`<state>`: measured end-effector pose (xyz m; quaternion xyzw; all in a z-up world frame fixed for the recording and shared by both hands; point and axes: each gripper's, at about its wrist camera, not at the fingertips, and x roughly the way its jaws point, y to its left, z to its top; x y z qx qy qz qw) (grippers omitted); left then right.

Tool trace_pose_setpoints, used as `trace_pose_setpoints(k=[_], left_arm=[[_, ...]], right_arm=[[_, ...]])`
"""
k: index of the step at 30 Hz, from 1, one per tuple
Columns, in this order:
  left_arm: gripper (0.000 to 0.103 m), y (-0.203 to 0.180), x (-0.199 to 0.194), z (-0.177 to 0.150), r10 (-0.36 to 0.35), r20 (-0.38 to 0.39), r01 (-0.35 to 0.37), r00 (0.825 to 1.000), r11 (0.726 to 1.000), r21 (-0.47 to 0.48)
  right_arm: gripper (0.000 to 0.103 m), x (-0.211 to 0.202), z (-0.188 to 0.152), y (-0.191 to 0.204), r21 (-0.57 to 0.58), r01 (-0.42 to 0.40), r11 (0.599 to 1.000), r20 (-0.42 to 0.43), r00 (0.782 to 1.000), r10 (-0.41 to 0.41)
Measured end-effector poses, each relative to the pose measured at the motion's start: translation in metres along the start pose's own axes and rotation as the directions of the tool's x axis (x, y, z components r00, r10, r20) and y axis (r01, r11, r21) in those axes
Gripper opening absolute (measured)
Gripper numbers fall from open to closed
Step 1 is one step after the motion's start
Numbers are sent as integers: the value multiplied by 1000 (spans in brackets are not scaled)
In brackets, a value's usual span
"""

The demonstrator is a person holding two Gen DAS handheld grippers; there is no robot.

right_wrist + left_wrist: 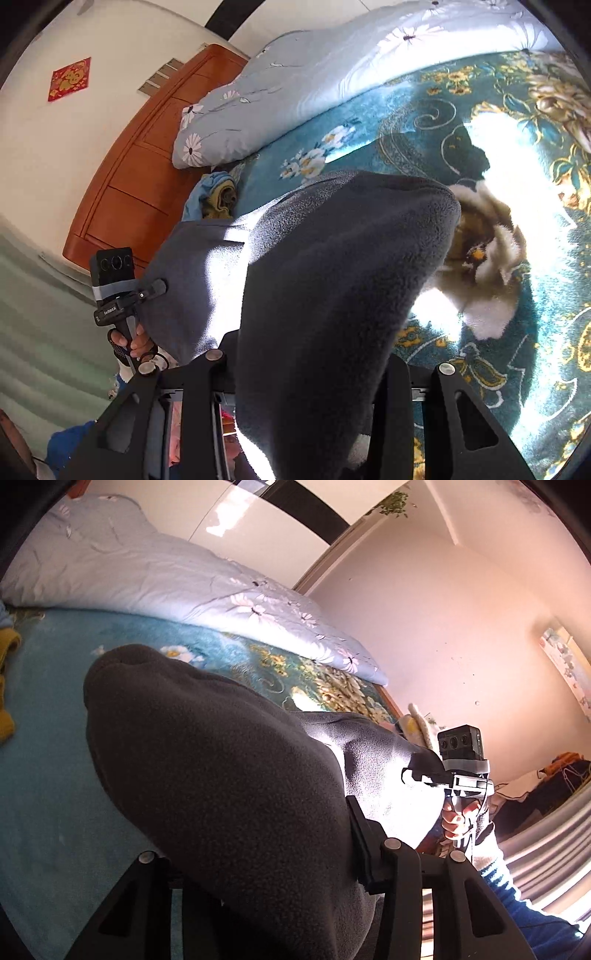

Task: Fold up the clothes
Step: 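Lift the folded jacket with both tools and carry it toward the clothes stack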

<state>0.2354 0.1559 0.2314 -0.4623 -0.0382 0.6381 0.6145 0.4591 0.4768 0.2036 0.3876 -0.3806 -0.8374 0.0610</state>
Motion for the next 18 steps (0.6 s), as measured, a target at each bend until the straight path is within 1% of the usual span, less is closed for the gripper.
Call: trace_pose_setpoints(k=[3,6,9,12,15,18], left_arm=[[47,-42,0,18,-32,18,30,999,997,75],[47,-85,0,36,-64,33,59,997,987,149],[47,-127,0,54,-98,45,86,994,971,224],[47,-170,3,73,-136,50,115,989,948,297],[47,-219,39,95,-192,7,177,981,917,357],[47,-264,88,119,-258,-49,258,965,892,371]], right_arm=[[41,-36,-2,14,-38,0,999,61,998,3],[41,-79,-4,25,-71,13,997,122,992,-4],[41,-129,-9,34,-104,42,994,190,982,-21],[41,-184,-16,33,-100,83,991,252,966,-56],[41,-242,-25,24,-72,142,987,309,944,-113],[41,-296,-34,8,-7,211,977,348,917,-195]])
